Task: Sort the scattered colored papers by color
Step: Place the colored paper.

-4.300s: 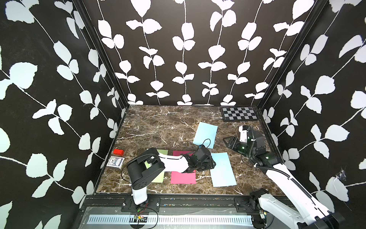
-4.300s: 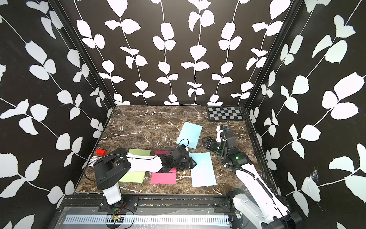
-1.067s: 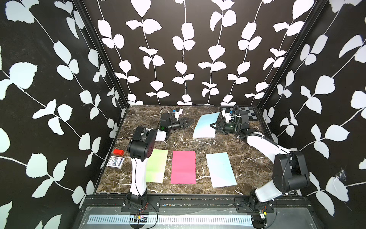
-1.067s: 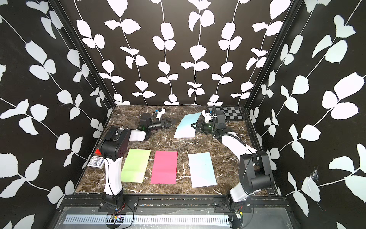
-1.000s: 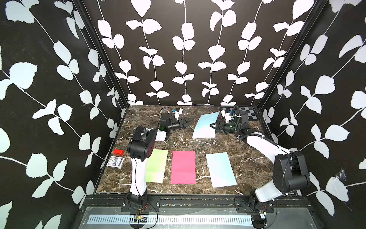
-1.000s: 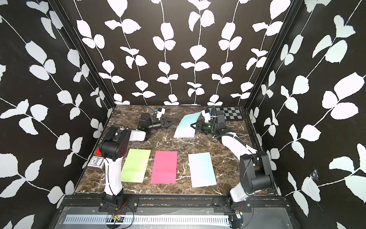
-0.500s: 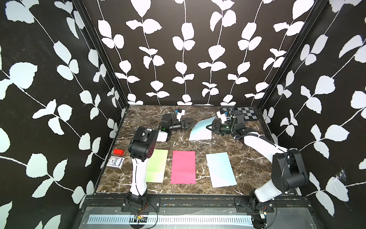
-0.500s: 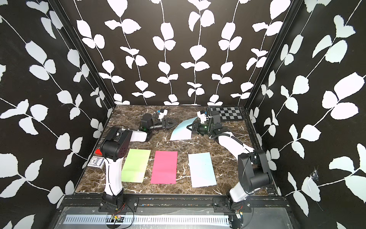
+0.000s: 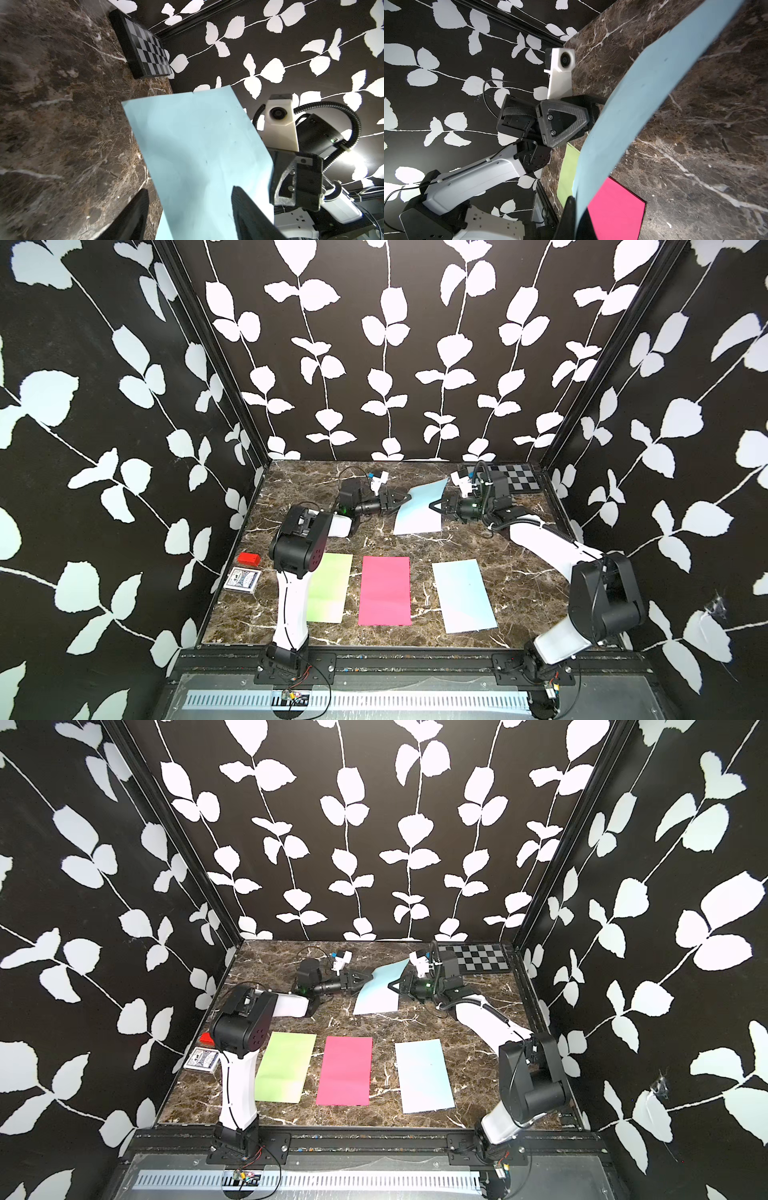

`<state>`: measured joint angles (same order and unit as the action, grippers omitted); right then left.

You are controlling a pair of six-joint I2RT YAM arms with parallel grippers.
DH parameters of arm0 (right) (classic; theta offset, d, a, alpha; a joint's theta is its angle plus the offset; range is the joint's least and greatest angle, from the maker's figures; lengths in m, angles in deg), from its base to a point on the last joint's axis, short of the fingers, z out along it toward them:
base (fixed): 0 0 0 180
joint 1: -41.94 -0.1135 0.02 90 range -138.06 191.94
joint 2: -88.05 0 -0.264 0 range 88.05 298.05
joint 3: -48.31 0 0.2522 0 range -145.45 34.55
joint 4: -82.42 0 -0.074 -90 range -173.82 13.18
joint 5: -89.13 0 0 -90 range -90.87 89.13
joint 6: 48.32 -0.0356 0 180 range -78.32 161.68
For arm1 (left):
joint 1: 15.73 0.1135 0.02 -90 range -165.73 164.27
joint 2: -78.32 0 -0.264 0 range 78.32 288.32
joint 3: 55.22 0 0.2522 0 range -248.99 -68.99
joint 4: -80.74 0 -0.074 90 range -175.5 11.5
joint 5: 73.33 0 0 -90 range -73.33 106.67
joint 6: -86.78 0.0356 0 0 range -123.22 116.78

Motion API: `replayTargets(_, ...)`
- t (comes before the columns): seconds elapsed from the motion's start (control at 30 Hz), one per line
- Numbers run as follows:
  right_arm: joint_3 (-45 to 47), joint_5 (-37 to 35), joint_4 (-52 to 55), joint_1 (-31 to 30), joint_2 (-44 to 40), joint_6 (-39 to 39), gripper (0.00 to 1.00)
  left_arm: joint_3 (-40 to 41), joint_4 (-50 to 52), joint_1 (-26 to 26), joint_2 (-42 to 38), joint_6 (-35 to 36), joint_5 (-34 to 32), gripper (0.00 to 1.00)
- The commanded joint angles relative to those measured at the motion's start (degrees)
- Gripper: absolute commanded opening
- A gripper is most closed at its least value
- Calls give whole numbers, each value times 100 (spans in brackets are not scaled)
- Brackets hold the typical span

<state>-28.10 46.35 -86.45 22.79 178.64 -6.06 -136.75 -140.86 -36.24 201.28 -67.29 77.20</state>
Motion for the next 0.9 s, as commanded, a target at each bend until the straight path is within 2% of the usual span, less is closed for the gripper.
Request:
replayTargets(0.0, -216, 24, -178, -53, 61, -9, 0, -27, -471, -63, -201, -260, 134, 65)
replayTargets(0.27, -321, -142, 417, -51, 414, 409, 0, 58, -467, -60, -471, -260, 219, 65)
replayTargets(0.57, -351, -375, 662, -5, 495, 608, 0, 62, 226, -61, -727, 246, 279, 64)
replayTargets(0.73, -669, -383, 1089, 22, 601, 917, 0, 114, 494, -63, -795, 449, 371, 61)
replayTargets(0.87, -821, -345, 1302, 17, 632, 1086, 0, 141, 1103, -59, -925, 907, 441, 59)
